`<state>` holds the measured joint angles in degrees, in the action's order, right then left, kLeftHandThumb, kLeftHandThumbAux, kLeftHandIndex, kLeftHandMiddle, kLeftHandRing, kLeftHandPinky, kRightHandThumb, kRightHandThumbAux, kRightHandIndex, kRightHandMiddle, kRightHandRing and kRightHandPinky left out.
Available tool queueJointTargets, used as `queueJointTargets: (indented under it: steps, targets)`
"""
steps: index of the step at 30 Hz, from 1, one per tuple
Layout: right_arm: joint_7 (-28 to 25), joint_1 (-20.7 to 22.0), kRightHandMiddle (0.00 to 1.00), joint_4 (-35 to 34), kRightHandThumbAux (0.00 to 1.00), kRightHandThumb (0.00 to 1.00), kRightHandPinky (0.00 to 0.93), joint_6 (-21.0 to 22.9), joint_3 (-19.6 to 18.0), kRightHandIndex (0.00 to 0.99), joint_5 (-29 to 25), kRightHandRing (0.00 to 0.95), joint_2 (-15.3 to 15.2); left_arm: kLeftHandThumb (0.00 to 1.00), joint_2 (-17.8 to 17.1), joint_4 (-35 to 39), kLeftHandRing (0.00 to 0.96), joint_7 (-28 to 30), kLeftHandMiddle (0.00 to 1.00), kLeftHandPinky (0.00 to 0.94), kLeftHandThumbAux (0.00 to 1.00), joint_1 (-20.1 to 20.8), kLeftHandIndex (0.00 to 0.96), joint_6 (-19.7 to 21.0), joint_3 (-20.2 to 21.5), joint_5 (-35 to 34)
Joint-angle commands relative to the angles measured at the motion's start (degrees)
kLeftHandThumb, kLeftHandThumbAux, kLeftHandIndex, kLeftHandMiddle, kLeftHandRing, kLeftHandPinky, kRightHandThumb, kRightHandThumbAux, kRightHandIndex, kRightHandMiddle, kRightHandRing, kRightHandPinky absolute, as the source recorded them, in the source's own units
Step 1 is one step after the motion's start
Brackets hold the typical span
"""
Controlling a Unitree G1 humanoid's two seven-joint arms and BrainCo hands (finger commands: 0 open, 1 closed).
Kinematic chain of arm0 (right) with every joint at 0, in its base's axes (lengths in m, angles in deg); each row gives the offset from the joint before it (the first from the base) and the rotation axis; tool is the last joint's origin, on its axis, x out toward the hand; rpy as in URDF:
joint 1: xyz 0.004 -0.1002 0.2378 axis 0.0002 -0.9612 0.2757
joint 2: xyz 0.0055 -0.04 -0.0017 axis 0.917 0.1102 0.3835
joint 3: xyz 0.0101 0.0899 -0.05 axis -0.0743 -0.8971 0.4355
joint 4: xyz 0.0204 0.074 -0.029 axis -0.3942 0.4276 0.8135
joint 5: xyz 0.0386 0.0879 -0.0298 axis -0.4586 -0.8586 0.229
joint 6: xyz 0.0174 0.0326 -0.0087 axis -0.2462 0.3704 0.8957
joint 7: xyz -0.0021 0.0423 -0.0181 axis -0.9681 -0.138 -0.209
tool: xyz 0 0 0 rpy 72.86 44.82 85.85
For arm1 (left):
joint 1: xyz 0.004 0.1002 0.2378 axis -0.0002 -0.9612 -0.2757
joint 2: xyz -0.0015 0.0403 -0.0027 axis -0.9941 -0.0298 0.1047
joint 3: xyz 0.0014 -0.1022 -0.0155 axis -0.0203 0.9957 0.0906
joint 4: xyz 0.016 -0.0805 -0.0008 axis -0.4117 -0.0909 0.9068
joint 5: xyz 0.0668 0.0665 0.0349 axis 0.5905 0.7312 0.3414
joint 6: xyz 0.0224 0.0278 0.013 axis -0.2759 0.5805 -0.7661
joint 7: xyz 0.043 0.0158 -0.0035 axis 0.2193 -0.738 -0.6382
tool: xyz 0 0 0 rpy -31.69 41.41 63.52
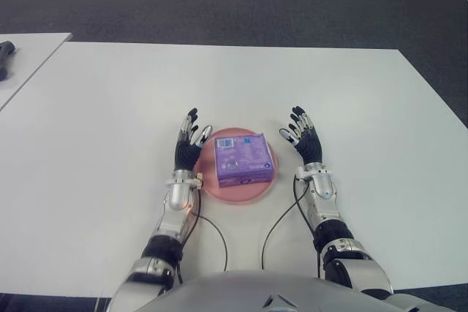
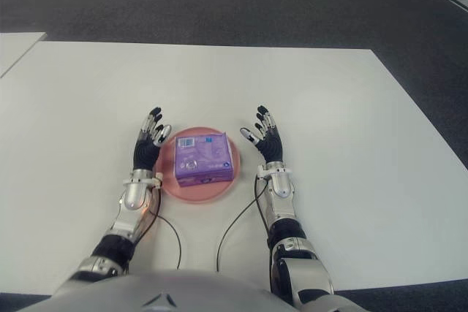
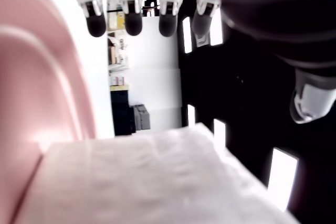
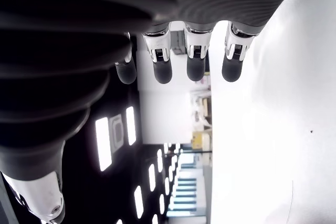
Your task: Put the tissue paper into the plate.
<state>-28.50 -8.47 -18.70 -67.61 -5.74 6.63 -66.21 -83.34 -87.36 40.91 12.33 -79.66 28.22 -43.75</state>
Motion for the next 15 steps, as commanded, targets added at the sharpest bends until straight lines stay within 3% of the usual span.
queueJointTargets:
  steps: [1, 15]
  targets:
    - [0.3, -3.5, 0.019, 3.7, 0.674, 0.118, 0.06, 3.8, -0.1, 0.017, 0.1, 0.018, 0.8, 0.0, -2.9, -12.2, 0.0, -2.2, 0.0, 0.0, 0.37, -2.6, 0.0, -3.9, 0.2, 3.2]
    - [0.1, -3.6, 0.019, 3.7, 0.674, 0.118, 0.06, 3.6, -0.1, 0.017, -0.1, 0.018, 0.7, 0.0, -3.9, -17.7, 0.0, -4.1, 0.0, 0.0, 0.398, -0.8, 0.0, -9.8, 0.2, 3.1]
